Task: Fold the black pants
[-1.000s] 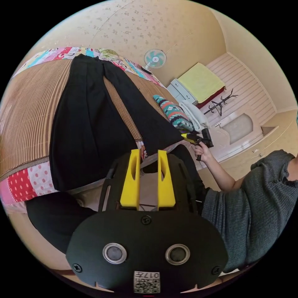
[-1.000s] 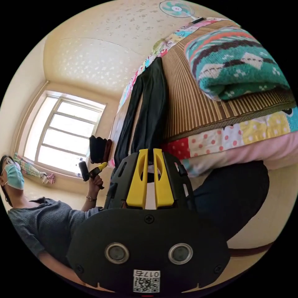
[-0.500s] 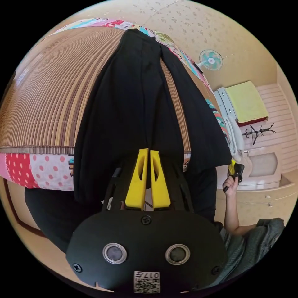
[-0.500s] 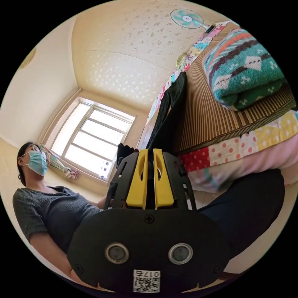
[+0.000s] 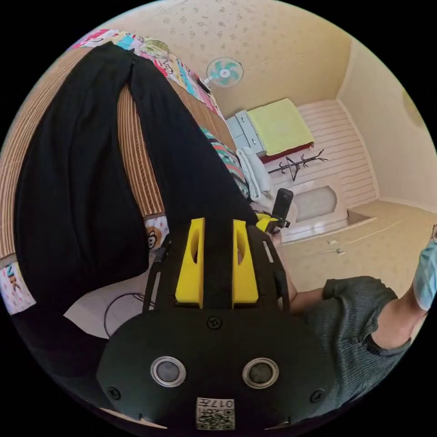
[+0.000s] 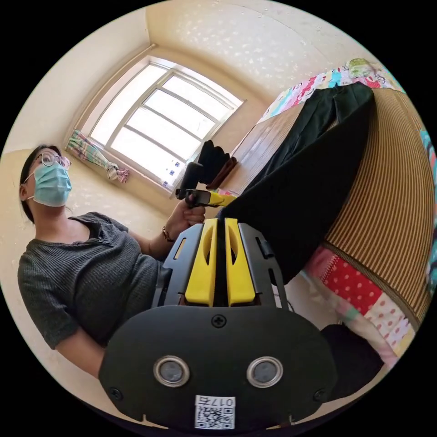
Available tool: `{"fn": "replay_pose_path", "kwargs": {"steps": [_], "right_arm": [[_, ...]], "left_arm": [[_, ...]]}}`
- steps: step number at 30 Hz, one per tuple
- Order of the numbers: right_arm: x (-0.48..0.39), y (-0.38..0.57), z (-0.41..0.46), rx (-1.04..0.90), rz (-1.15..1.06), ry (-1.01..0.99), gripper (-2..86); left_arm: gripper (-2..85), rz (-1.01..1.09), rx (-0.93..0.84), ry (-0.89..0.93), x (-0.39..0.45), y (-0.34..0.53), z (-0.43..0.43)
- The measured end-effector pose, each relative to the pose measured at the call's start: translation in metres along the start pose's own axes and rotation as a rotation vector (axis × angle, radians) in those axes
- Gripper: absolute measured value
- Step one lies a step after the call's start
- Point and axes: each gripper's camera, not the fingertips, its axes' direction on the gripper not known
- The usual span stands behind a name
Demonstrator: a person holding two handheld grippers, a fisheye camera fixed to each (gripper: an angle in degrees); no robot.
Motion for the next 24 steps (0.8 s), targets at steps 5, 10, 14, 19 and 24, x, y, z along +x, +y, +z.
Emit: {"fn": "replay_pose_path", "kwargs": {"steps": [5,10,14,19,24], "right_arm": [[0.008,-0.040,0.061,-0.180,0.001,-0.031,3.1],[0.036,-0.071,0.051,-0.324,0.029,-0.048,2.8],[0.108,-0.134,-0.014,-0.297,0.213,0.108,3.3],[0.241,-0.233,-0.091,0.084,0.447,0.199,8.2],[0.368,-0.310,-0.094,0.319,0.710,0.287,11.1]], "left_arm": [[16.3,-0.172,-0.111,0.124,-0.048,-0.025,0.026],[2.1,-0.120,-0.052,-0.069,-0.051,-0.009,0.016],[0.3,-0.089,-0.036,-0.095,-0.049,-0.004,0.009],[-0.2,-0.043,-0.045,-0.137,-0.043,-0.001,0.011],[-0.4,-0.002,-0.069,-0.179,-0.035,0.001,0.019]]}}
